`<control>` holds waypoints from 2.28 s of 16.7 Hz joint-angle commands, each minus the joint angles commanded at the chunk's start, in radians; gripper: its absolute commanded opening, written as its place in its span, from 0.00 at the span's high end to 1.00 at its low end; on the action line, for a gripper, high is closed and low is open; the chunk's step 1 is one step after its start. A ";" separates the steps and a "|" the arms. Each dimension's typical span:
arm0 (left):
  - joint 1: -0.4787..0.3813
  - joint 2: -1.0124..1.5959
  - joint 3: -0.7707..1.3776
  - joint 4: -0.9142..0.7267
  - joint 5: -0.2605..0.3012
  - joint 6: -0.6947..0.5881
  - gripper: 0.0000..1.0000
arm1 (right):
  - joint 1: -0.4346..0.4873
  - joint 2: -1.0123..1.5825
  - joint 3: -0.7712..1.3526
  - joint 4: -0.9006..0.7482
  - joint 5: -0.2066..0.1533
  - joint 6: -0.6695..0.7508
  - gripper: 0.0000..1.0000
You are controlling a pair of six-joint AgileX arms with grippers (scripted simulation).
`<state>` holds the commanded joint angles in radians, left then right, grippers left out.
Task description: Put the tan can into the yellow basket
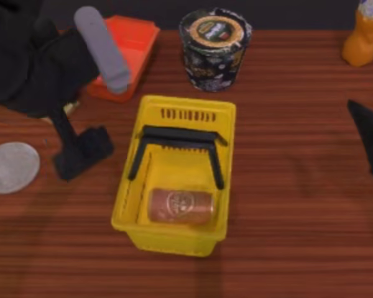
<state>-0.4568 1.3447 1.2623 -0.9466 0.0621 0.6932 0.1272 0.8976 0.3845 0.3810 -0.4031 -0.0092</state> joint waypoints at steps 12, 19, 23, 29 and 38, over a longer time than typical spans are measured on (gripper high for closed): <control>-0.206 0.782 0.704 -0.454 -0.057 0.323 0.00 | -0.114 -0.881 -0.378 -0.375 0.395 0.009 0.00; -0.206 0.799 0.716 -0.459 -0.059 0.329 0.00 | -0.117 -0.898 -0.385 -0.381 0.403 0.009 0.00; -0.209 0.796 0.652 -0.398 -0.060 0.330 0.00 | -0.117 -0.898 -0.385 -0.381 0.403 0.009 0.00; -0.209 0.795 0.636 -0.383 -0.060 0.330 0.08 | -0.117 -0.898 -0.385 -0.381 0.403 0.009 0.00; -0.209 0.795 0.636 -0.383 -0.060 0.330 0.75 | -0.117 -0.898 -0.385 -0.381 0.403 0.009 0.00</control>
<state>-0.6662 2.1398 1.8983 -1.3292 0.0023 1.0229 0.0100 0.0000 0.0000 0.0000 0.0000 0.0000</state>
